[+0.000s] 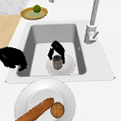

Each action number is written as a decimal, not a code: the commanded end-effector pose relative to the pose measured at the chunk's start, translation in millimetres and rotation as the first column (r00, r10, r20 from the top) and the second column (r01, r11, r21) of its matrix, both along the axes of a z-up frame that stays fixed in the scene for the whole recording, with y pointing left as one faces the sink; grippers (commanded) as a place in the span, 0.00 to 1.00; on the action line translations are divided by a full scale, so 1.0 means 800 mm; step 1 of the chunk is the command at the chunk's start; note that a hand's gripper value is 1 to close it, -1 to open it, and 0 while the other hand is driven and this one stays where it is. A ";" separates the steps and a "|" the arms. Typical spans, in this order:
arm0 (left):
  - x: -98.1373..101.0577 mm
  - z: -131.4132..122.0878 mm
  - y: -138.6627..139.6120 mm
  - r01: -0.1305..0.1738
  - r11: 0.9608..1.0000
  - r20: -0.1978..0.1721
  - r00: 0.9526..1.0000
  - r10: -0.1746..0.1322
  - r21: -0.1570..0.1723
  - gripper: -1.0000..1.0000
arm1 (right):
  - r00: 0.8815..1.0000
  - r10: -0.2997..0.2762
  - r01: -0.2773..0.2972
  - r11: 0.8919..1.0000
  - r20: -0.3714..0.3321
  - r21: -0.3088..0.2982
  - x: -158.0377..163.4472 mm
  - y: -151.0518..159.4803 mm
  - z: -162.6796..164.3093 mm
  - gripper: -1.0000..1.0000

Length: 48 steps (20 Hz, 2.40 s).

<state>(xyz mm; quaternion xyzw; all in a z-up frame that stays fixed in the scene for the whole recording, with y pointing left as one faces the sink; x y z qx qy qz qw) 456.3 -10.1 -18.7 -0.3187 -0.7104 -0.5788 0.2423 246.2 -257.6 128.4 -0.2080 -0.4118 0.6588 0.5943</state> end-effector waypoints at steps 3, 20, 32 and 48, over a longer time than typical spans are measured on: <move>0.001 0.002 0.009 -0.011 0.999 -0.004 1.000 0.010 -0.037 1.00 | 1.000 0.000 0.000 1.000 0.000 0.000 0.000 0.000 0.000 0.50; 0.026 -0.012 0.019 -0.048 0.998 -0.025 0.999 0.046 -0.050 0.00 | 1.000 0.000 0.000 1.000 0.000 0.000 0.000 0.000 0.000 0.50; 0.071 -0.050 0.019 -0.010 0.998 -0.082 0.997 0.005 -0.064 0.00 | 1.000 0.000 0.000 1.000 0.000 0.000 0.000 0.000 0.000 0.50; 0.048 -0.023 -0.009 0.014 0.999 -0.227 0.974 -0.022 -0.036 0.00 | 1.000 0.000 0.000 1.000 0.000 0.000 0.000 0.000 0.000 0.50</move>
